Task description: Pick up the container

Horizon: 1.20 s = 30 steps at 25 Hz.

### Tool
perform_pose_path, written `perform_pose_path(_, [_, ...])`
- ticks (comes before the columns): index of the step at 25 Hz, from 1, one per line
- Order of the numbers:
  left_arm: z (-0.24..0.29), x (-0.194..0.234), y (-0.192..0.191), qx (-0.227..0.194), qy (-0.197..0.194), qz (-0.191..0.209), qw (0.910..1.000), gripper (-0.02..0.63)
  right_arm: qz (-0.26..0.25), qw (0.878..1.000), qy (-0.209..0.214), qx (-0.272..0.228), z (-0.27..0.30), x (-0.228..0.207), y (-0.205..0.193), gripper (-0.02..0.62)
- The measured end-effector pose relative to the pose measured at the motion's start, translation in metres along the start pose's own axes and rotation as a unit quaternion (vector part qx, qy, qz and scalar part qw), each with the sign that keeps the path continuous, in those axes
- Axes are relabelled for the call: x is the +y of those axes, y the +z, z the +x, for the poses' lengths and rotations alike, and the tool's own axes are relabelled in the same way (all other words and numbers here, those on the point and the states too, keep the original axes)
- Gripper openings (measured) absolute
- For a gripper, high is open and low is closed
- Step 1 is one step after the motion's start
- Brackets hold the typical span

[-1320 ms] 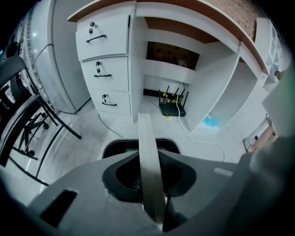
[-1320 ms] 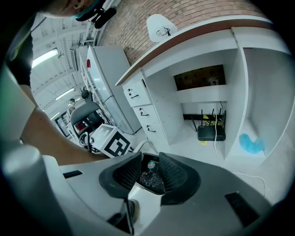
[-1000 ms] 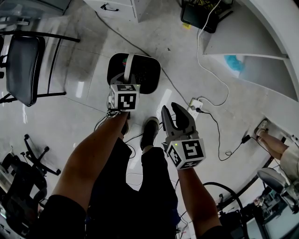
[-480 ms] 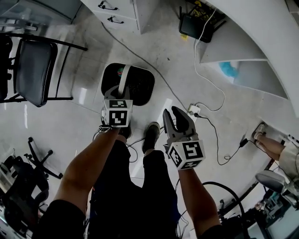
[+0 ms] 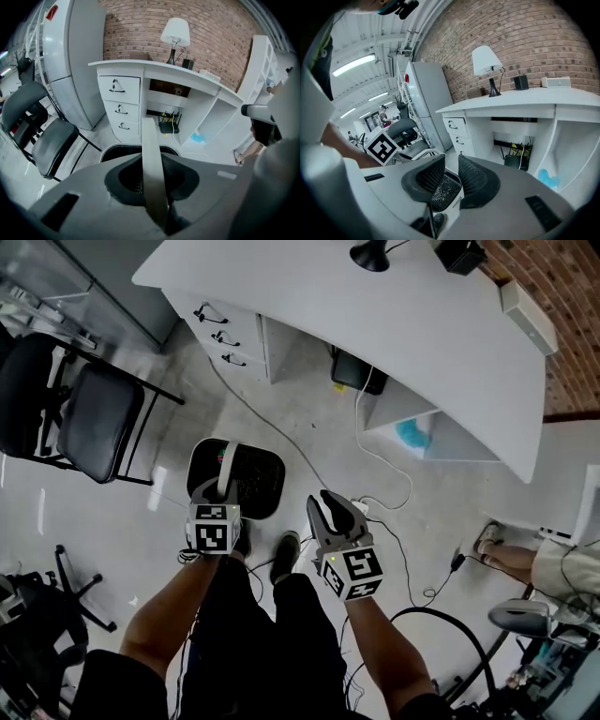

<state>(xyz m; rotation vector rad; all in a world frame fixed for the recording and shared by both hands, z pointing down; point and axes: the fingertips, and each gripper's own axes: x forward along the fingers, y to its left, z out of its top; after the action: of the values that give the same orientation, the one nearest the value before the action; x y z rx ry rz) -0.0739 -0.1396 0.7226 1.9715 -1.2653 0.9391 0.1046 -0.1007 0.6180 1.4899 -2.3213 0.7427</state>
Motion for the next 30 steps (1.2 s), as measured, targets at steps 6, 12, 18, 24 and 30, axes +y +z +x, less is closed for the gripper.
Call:
perform_pose_path(6, [-0.083,-0.031,0.026,-0.016,-0.041,-0.013,0.999,0.074,-0.001,1.0,0.002,-0.02,-0.046,0.01,0.056,0.069])
perform_pose_path(12, [-0.16,-0.053,0.056,-0.04,-0.07,-0.027,0.9964,0.074,-0.006,0.999,0.011,-0.042,-0.091,0.019,0.114,0.058])
perform_pose_path(18, [-0.225,-0.08,0.089,-0.079,-0.074,-0.034,0.9935,0.074,-0.027,0.997,0.036,-0.06,-0.131,0.032,0.147,0.058])
perform_pose_path(24, [-0.278,-0.074,0.105,-0.106,-0.068,-0.051,0.9908,0.074,-0.042,0.994,0.058,-0.088,-0.152,0.052,0.18,0.058])
perform_pose_path(30, [-0.316,-0.054,0.112,-0.115,-0.057,-0.055,0.9902,0.074,-0.04,0.99,0.058,-0.121,-0.169,0.073,0.22,0.048])
